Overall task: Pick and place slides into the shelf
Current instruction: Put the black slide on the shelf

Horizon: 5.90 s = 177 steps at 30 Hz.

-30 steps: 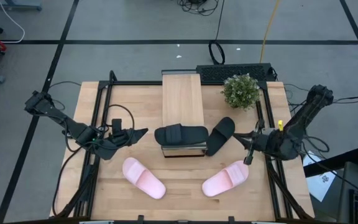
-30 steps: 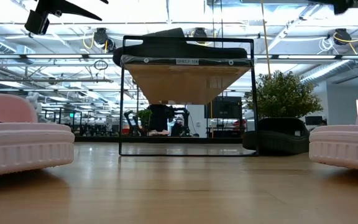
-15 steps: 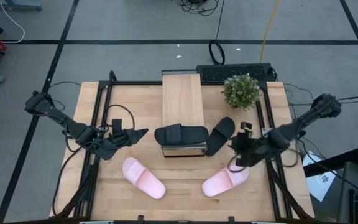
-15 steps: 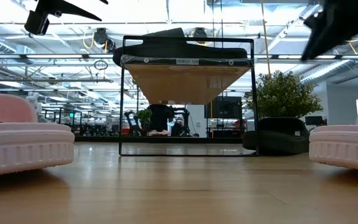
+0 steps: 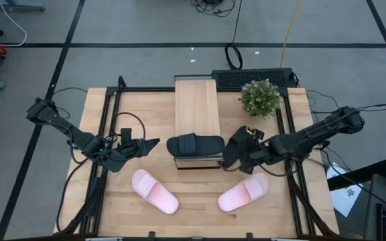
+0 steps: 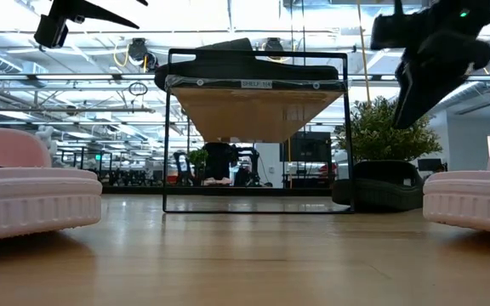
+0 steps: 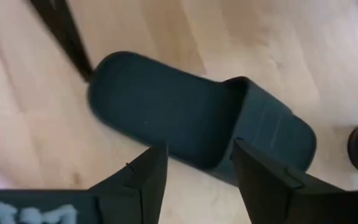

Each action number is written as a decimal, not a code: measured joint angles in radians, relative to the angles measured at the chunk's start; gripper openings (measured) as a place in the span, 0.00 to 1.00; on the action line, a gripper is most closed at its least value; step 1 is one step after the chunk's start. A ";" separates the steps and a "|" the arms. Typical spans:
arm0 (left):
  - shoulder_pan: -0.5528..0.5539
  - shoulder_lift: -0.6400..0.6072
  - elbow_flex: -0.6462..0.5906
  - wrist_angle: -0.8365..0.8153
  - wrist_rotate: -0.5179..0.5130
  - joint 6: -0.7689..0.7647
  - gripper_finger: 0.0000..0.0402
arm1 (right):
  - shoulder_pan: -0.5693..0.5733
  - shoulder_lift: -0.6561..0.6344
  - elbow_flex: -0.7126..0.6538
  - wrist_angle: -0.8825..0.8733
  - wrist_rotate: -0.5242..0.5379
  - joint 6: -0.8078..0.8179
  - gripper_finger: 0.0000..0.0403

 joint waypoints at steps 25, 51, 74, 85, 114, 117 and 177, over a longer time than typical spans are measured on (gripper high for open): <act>0.000 0.000 0.000 0.000 0.024 0.053 0.35 | -0.074 0.010 -0.089 0.061 -0.056 0.106 0.44; 0.000 0.000 0.000 0.001 0.026 0.060 0.35 | -0.074 0.010 -0.243 0.139 -0.050 0.314 0.36; 0.000 0.000 0.000 0.003 0.026 0.059 0.35 | -0.074 0.010 -0.272 0.169 -0.051 0.341 0.00; 0.000 0.000 0.000 0.002 0.026 0.060 0.35 | -0.074 -0.040 -0.272 0.174 -0.179 0.359 0.11; 0.000 -0.001 0.000 0.002 0.068 0.129 0.35 | -0.174 -0.197 -0.272 0.372 -0.217 0.321 0.28; 0.000 -0.001 0.000 0.001 0.072 0.132 0.35 | -0.182 -0.207 -0.272 0.395 -0.270 0.320 0.28; 0.000 0.000 0.000 -0.008 0.094 0.204 0.35 | -0.016 0.083 -0.020 -0.004 -0.049 0.058 0.28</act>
